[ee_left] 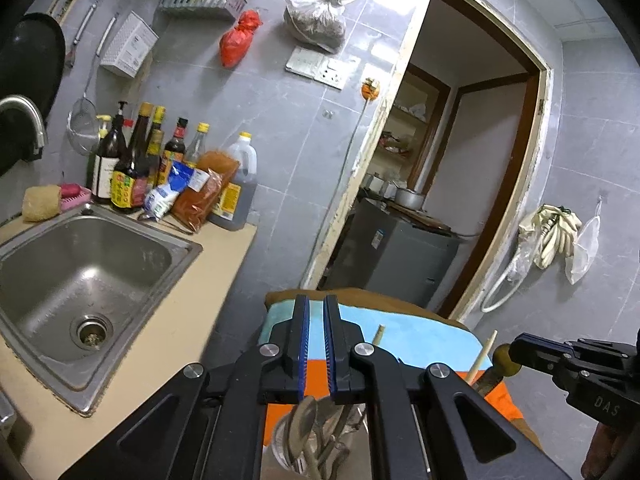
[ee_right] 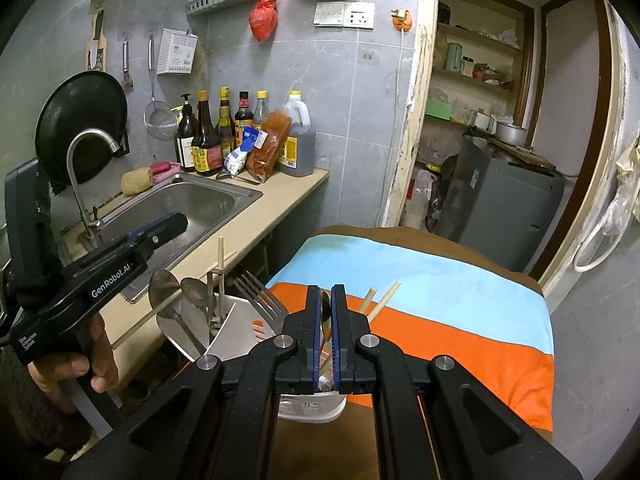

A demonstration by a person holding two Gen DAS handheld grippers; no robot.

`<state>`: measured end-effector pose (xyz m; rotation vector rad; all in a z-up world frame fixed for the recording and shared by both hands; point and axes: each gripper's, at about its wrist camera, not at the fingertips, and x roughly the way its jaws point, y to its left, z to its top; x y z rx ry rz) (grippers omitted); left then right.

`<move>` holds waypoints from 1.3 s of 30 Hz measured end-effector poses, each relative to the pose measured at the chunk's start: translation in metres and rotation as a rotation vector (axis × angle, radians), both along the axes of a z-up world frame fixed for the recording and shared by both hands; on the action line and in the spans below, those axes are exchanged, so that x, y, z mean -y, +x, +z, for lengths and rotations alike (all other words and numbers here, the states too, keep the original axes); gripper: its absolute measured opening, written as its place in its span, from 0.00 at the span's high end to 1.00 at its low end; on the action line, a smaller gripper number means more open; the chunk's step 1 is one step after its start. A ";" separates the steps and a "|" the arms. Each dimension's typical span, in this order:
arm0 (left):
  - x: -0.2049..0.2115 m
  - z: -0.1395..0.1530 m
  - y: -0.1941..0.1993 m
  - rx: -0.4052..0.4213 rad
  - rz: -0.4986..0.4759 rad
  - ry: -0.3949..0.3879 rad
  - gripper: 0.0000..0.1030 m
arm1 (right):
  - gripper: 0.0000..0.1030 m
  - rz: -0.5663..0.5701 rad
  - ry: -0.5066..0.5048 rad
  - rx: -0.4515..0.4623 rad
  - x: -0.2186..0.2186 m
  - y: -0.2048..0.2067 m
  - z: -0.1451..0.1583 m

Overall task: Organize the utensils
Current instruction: 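Lift the wooden chopstick and gold spoon and carry both over the white caddy, then lower the gold spoon into the caddy and open the right gripper while the left holds the chopstick above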

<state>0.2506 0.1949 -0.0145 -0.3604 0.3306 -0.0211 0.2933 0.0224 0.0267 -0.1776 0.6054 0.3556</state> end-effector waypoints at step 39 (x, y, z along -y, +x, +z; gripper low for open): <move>-0.007 -0.043 -0.025 -0.274 -0.079 -0.132 0.72 | 0.97 0.023 0.022 -0.024 -0.010 0.000 -0.006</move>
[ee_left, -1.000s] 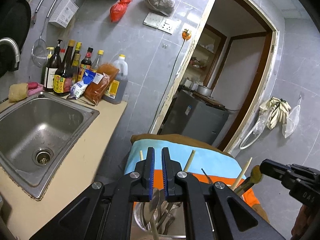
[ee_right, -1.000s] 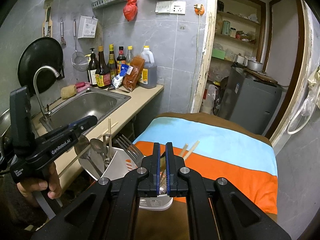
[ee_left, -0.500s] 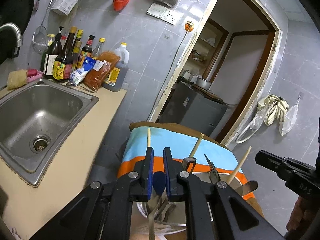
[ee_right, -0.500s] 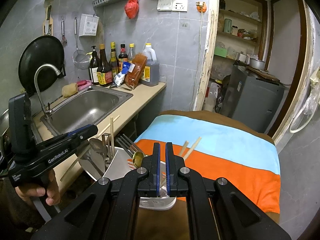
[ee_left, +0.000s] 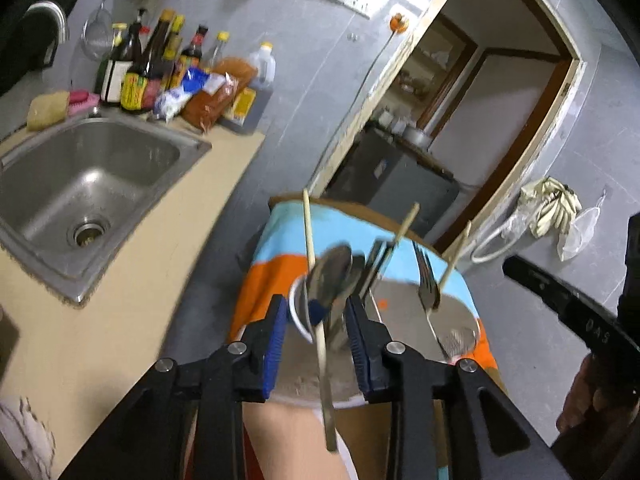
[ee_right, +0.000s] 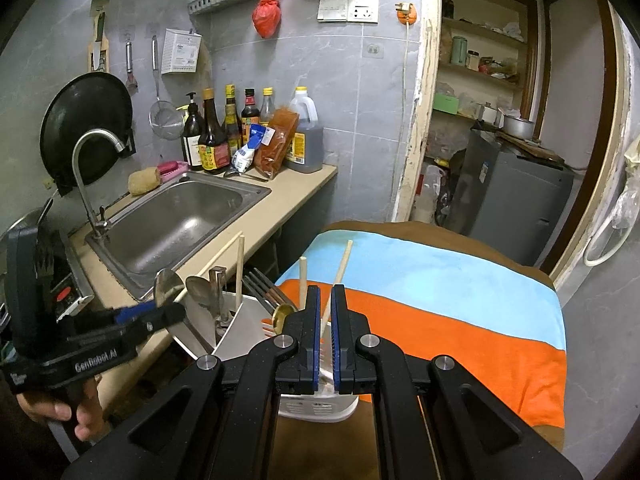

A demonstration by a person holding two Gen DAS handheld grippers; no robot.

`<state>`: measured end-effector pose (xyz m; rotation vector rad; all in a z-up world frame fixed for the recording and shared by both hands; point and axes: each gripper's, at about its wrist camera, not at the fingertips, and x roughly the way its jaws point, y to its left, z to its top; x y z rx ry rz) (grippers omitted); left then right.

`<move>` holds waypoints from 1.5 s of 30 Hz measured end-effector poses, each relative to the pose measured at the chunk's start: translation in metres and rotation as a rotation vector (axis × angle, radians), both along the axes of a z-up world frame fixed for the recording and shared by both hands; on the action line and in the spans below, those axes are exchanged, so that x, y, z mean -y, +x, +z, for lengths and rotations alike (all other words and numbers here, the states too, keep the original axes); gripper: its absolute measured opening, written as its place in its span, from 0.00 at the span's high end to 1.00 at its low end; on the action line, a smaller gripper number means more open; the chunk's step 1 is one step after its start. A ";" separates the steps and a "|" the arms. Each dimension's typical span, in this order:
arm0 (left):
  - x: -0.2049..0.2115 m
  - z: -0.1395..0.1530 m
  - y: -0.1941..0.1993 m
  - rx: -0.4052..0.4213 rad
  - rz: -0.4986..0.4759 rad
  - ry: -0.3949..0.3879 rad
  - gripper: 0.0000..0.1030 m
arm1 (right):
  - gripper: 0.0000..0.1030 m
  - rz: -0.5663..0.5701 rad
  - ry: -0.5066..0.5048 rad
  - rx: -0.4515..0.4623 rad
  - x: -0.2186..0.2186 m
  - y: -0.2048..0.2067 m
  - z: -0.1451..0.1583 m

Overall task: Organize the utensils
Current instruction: 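Lower the gold spoon into the caddy and open the right gripper while the left holds the chopstick above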

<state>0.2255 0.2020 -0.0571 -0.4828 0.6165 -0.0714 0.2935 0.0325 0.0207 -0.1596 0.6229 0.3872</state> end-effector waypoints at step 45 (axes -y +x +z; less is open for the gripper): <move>0.025 0.015 -0.059 -0.009 0.005 0.206 0.95 | 0.95 -0.009 0.081 0.073 0.027 -0.055 -0.002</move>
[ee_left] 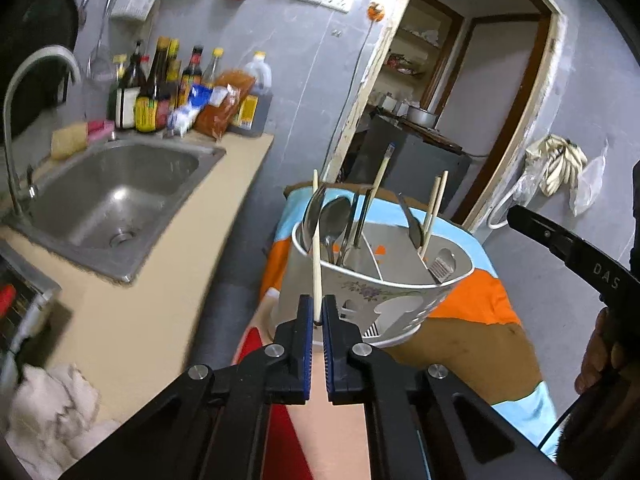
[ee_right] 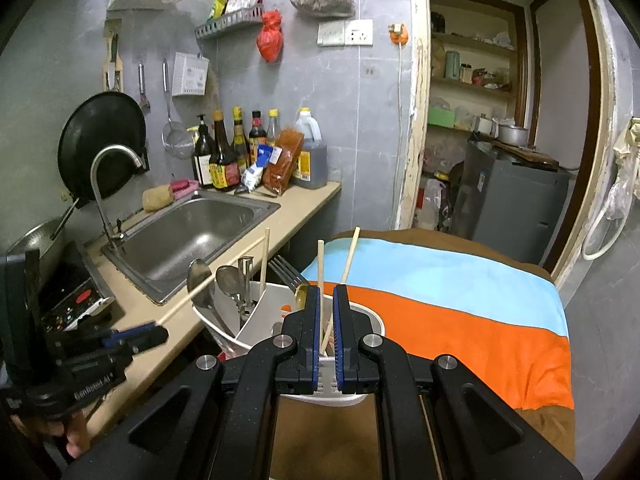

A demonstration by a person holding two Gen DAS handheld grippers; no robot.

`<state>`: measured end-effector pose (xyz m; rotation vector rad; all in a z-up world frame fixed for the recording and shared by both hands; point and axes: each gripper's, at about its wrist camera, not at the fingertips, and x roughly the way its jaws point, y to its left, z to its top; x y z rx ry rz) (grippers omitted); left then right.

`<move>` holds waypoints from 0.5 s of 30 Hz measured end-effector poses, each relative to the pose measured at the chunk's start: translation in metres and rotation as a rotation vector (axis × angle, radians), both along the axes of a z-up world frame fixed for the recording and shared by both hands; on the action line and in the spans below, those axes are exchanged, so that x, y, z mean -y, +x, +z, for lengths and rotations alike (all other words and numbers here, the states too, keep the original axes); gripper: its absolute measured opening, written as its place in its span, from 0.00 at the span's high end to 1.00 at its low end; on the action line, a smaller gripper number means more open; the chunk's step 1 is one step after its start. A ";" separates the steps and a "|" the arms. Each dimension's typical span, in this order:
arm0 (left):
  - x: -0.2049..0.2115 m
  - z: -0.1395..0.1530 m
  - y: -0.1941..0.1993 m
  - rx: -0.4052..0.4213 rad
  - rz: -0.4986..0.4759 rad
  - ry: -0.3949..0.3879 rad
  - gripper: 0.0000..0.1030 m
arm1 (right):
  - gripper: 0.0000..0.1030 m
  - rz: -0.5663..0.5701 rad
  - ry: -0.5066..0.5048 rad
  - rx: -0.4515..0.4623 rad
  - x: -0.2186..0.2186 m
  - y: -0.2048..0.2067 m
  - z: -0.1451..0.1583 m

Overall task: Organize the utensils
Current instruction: 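Lower the gold spoon into the caddy and open the right gripper while the left holds the chopstick above, then lower the wooden chopstick into the caddy and open the left gripper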

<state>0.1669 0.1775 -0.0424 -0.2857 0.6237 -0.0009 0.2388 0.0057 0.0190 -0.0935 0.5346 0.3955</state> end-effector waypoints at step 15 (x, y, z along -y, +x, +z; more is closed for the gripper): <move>0.018 0.061 -0.039 0.035 -0.118 0.191 0.95 | 0.84 -0.081 0.052 -0.040 0.035 -0.019 -0.013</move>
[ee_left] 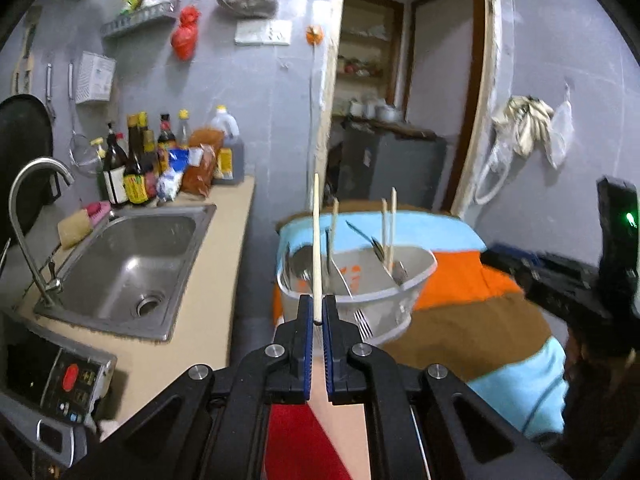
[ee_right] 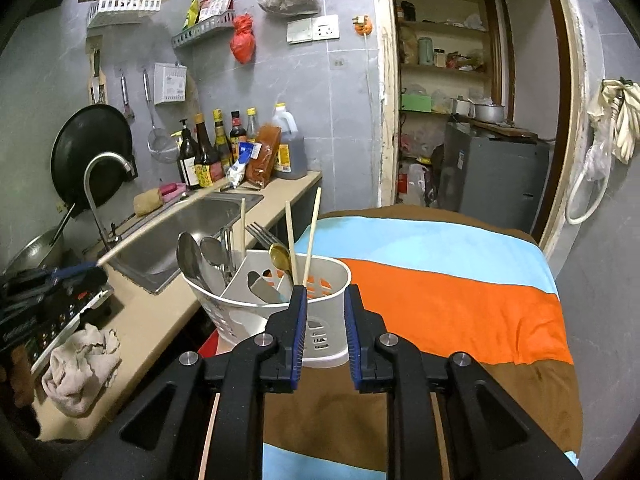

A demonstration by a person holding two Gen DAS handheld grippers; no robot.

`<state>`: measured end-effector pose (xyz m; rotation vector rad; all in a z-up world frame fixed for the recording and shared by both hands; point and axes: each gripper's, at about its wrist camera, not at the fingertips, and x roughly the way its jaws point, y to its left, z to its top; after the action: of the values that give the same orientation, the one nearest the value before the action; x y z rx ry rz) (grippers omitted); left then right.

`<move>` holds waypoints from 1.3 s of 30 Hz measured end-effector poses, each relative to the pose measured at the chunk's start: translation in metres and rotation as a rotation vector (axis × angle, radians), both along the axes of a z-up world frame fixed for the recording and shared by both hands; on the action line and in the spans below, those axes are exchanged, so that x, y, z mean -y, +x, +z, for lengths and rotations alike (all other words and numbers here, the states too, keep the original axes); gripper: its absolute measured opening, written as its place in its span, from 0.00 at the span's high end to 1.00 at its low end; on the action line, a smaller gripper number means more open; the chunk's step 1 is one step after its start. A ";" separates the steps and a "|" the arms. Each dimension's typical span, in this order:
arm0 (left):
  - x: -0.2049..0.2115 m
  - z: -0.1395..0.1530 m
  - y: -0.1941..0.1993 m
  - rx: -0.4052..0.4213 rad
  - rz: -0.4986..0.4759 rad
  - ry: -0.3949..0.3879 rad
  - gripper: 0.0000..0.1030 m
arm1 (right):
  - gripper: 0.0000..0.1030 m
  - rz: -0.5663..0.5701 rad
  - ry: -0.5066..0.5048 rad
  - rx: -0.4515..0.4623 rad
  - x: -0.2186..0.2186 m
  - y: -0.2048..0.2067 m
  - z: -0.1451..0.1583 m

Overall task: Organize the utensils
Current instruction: 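Lower the wooden chopstick into the caddy and open the left gripper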

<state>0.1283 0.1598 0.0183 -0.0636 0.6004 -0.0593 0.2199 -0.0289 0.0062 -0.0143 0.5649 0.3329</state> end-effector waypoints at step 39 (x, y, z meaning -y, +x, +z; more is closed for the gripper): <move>-0.015 0.024 0.016 -0.487 -0.168 0.015 0.95 | 0.84 -0.103 0.056 0.035 0.017 -0.004 0.009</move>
<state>0.1438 0.1750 0.0424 -0.0124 1.0927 -0.2064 0.2158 -0.0456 0.0156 0.0630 0.5190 0.2473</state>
